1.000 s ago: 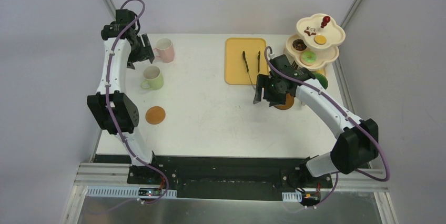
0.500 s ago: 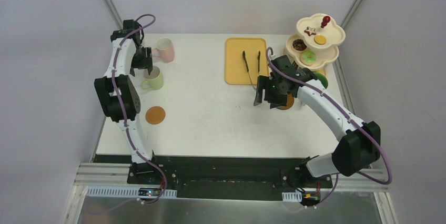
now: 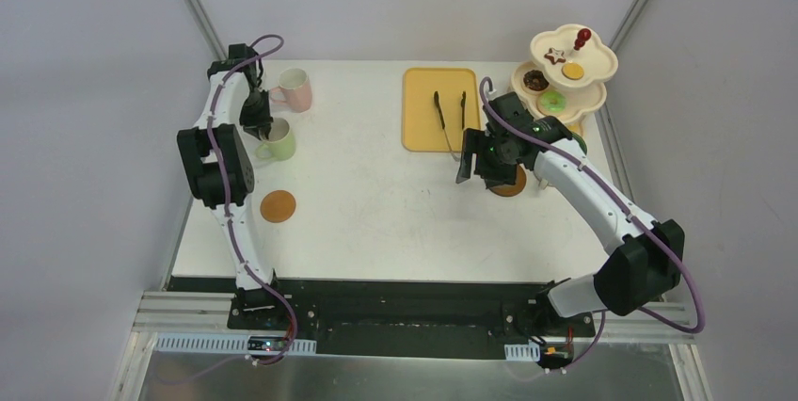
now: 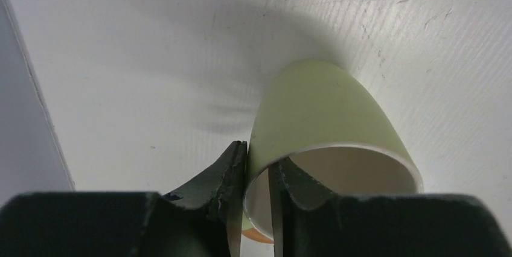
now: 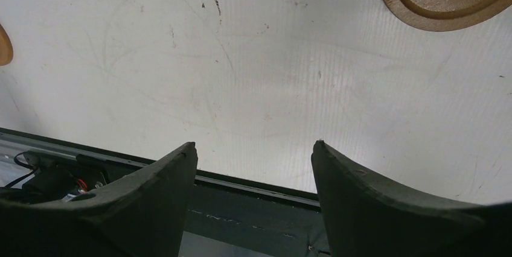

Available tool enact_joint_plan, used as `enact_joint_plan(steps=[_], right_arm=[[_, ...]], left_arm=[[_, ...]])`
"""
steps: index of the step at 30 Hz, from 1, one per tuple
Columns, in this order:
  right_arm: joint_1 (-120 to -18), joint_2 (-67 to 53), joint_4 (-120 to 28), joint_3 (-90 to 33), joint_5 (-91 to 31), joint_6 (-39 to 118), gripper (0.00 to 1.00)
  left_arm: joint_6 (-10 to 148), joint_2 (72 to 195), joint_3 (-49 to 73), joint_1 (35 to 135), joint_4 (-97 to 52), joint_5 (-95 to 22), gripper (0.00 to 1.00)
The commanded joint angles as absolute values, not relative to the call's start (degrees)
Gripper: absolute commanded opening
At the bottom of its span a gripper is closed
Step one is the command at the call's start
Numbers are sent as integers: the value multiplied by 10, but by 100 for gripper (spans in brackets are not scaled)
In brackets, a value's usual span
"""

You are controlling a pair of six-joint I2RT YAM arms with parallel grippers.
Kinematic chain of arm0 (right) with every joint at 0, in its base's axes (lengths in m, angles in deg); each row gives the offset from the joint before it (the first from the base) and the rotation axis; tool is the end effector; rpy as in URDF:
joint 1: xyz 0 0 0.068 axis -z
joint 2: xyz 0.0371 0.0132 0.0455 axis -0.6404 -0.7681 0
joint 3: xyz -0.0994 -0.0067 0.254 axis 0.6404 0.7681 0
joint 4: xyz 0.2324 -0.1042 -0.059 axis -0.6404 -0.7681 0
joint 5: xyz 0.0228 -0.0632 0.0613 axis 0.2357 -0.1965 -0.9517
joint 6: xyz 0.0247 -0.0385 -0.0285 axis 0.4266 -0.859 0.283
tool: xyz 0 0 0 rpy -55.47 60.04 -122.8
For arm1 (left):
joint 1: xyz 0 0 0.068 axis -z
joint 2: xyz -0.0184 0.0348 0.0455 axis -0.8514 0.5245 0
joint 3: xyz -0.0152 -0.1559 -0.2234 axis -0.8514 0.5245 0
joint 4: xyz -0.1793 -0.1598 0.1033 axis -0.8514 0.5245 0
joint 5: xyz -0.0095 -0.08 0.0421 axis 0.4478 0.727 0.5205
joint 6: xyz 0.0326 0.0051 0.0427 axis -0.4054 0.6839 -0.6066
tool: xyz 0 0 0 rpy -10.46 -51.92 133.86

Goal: Serve the afternoon tea
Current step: Pick up the cup at the center of the board.

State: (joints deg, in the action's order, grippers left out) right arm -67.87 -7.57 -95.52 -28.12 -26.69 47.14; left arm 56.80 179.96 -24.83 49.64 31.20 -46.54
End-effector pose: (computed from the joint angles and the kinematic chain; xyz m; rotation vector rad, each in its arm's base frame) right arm 0.2565 0.1394 0.3137 -0.3310 2.5866 0.3636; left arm 0.4536 0.0708 0.2407 -0.2058 2.6992 0.0903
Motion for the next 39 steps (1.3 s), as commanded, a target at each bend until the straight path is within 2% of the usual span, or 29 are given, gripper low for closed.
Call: enact_joint_plan(steps=[1, 3, 4, 8, 10, 12, 16, 21, 27, 34, 39], right_arm=[[-678, -56, -971, -288, -244, 482, 73], [-678, -54, -971, -286, -233, 481, 73], [-678, -53, -970, -285, -222, 480, 73], [-678, -47, -951, -275, -186, 468, 78], [-679, -47, -931, -267, -191, 452, 84], [-679, -50, -923, -268, -196, 439, 85], [-690, -49, -891, -266, -239, 429, 86], [-736, -48, -841, -272, -308, 433, 86], [-821, -49, -774, -279, -303, 438, 85], [-908, -72, -749, -305, -206, 431, 82], [-982, -92, -713, -290, -85, 402, 71]], left_arm=[[610, 1767, -227, 494, 308, -428, 14], [635, 1749, -214, 494, 303, -424, 2], [650, 1738, -206, 494, 299, -422, 0], [742, 1675, -160, 496, 279, -395, 0], [819, 1633, -129, 504, 275, -393, 0], [908, 1578, -83, 518, 262, -382, 0], [1116, 1454, 31, 580, 209, -371, 0], [1339, 1376, 124, 701, 191, -368, 0], [1469, 1376, 105, 818, 195, -415, 0], [1527, 1414, 73, 864, 234, -411, 0], [1540, 1446, 53, 869, 243, -364, 0]])
